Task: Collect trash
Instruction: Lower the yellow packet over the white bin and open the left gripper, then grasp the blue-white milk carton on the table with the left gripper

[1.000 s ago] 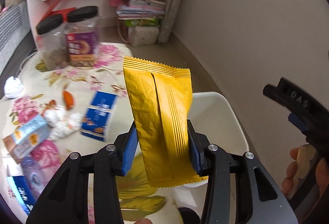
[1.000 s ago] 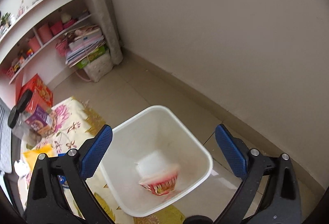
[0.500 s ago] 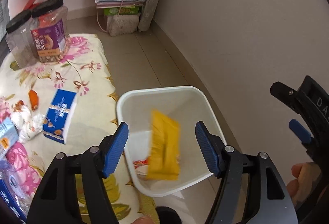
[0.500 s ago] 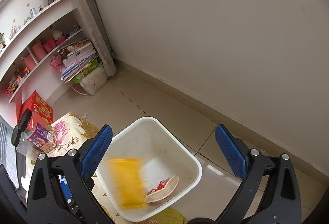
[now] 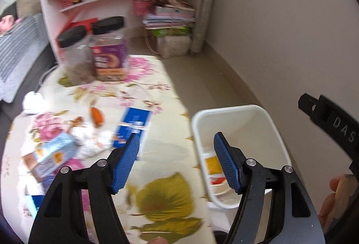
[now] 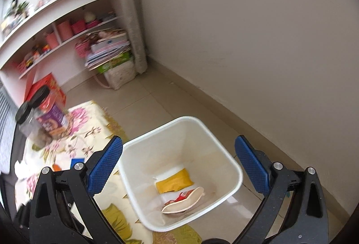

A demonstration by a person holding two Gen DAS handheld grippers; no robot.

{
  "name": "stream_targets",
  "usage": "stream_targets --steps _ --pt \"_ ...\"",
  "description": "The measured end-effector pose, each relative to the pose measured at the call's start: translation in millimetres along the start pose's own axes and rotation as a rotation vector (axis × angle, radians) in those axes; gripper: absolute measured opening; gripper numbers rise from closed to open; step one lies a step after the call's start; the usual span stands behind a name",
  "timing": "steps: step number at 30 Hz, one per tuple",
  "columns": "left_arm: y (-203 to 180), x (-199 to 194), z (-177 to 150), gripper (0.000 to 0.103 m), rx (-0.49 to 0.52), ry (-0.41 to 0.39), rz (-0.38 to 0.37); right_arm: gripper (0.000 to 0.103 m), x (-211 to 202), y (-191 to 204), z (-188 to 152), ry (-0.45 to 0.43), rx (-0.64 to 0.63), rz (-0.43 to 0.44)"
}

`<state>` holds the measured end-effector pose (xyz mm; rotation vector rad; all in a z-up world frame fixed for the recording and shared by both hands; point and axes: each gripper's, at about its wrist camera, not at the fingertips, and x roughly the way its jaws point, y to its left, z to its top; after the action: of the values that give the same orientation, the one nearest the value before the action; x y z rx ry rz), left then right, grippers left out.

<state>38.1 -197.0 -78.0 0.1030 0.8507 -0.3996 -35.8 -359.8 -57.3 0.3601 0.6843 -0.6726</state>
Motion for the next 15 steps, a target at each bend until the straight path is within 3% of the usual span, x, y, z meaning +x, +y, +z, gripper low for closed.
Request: stream_targets --steps 8,15 --pt "53 -14 -12 0.071 -0.051 -0.009 0.119 0.096 -4 54 -20 0.004 -0.124 0.041" --pt "98 -5 -14 0.074 -0.06 0.056 0.187 0.096 0 93 -34 0.04 -0.179 0.082"
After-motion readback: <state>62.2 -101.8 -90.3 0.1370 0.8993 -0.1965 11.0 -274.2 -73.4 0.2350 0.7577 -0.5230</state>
